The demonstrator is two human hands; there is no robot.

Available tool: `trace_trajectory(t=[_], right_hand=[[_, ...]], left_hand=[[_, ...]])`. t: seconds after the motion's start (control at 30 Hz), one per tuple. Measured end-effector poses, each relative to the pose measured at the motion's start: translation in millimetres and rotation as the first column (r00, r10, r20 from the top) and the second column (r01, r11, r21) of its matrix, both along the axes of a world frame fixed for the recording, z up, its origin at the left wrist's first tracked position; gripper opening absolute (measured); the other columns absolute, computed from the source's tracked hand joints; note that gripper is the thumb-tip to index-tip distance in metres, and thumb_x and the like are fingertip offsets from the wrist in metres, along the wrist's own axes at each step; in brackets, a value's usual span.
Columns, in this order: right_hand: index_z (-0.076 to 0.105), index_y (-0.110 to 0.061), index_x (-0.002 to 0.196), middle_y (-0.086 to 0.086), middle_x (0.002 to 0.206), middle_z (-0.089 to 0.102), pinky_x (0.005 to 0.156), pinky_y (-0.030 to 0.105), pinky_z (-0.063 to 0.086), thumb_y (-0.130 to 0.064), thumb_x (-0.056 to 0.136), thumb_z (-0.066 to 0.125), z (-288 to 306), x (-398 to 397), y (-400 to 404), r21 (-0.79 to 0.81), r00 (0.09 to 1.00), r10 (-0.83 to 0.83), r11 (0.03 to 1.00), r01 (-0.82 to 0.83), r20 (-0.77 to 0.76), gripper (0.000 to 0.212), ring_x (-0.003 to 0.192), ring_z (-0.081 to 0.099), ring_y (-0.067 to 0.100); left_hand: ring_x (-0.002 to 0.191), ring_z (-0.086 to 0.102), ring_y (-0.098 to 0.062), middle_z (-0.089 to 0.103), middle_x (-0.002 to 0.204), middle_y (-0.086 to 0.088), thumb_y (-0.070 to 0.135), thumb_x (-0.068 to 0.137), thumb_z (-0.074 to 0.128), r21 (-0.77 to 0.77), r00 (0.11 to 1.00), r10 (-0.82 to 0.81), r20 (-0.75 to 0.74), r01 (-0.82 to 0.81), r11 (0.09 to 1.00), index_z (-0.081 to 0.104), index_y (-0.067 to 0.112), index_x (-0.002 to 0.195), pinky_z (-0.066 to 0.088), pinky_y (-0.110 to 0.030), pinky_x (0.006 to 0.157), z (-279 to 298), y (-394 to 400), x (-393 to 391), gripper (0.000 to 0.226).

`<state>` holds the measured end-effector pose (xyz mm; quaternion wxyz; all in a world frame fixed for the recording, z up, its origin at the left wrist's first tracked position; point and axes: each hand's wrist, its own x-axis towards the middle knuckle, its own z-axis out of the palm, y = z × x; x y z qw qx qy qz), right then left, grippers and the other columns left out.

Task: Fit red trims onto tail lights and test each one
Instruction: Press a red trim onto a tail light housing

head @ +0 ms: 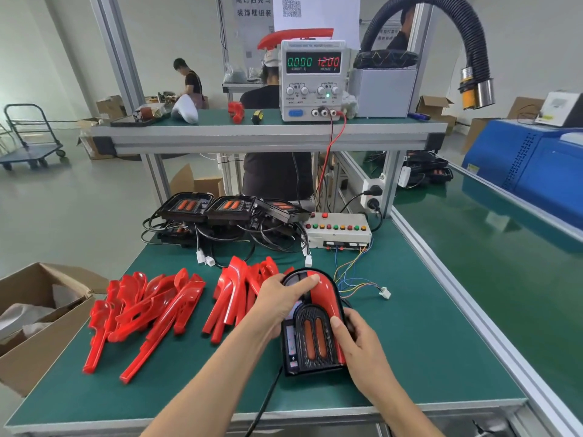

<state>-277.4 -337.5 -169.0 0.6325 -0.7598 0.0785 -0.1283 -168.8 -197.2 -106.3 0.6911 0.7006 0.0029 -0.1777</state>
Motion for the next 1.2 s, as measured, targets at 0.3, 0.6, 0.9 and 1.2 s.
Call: trace_trajectory(t=[0.3, 0.6, 0.9, 1.2], right_hand=[[0.064, -0.042, 0.119, -0.018, 0.109, 0.074, 0.096, 0.039, 0.054, -0.051, 0.102, 0.049, -6.8, 3.4, 3.7, -0.075, 1.0, -0.024, 0.997, 0.024, 0.008, 0.025, 0.101, 0.069, 0.002], [0.067, -0.043, 0.119, -0.008, 0.113, 0.075, 0.098, 0.049, 0.054, -0.058, 0.093, 0.055, -7.2, 4.9, 4.3, 0.025, 0.997, -0.017, 1.0, 0.016, 0.069, 0.032, 0.106, 0.071, 0.013], [0.068, -0.043, 0.111, -0.003, 0.11, 0.076, 0.092, 0.032, 0.056, -0.046, 0.094, 0.059, -3.0, 4.8, 4.4, 0.119, 0.999, -0.001, 0.993, -0.005, 0.051, 0.02, 0.105, 0.071, 0.014], [0.07, -0.034, 0.108, 0.0, 0.109, 0.075, 0.089, 0.03, 0.056, -0.047, 0.095, 0.064, 0.0, 7.1, -1.8, 0.183, 0.999, 0.049, 0.982, -0.045, -0.013, 0.02, 0.104, 0.07, 0.017]], left_hand=[[0.078, 0.076, -0.014, 0.079, 0.089, -0.001, 0.033, 0.073, 0.09, -0.026, 0.999, 0.049, 0.023, -0.049, 0.998, 0.072, 0.01, 0.102, 0.057, -0.022, 0.062, -14.2, 0.5, 4.8, 0.041], [0.085, 0.077, -0.02, 0.08, 0.09, -0.002, 0.04, 0.067, 0.093, -0.082, 0.999, 0.033, -0.009, -0.034, 0.996, 0.071, 0.011, 0.105, 0.062, -0.035, 0.079, -10.6, -1.2, 3.7, 0.053], [0.094, 0.075, -0.027, 0.078, 0.101, -0.009, 0.038, 0.06, 0.096, -0.092, 0.996, 0.086, -0.023, -0.087, 0.992, 0.067, 0.006, 0.117, 0.06, -0.046, 0.092, -11.0, -3.0, 2.3, 0.072], [0.098, 0.074, -0.027, 0.077, 0.107, -0.01, 0.049, 0.037, 0.097, -0.125, 0.997, 0.077, -0.014, -0.078, 0.989, 0.064, 0.005, 0.123, 0.059, -0.046, 0.093, -9.8, -2.3, 3.7, 0.102]])
